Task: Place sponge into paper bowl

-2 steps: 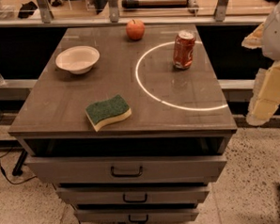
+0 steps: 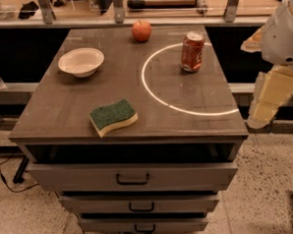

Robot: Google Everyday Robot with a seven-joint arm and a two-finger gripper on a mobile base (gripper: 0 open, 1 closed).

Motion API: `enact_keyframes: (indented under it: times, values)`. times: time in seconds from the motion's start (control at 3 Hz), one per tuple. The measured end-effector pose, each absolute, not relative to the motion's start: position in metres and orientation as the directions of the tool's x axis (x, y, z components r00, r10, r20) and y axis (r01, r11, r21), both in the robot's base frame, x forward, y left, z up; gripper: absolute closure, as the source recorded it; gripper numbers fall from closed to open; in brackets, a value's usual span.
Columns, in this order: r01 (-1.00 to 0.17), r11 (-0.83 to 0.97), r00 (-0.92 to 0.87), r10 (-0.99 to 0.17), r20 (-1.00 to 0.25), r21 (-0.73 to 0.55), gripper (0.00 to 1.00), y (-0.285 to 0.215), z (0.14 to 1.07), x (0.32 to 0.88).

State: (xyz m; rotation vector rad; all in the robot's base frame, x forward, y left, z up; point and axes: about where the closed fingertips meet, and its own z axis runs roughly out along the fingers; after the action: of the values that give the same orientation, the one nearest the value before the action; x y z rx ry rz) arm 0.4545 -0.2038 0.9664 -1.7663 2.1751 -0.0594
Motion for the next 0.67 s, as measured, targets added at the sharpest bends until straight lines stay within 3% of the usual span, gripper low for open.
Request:
enact_keyframes:
  times: [0.67]
  values:
    - [-0.988, 0.03, 0.03, -0.921, -0.387, -0.149, 0.0, -0.121, 0.904, 0.515]
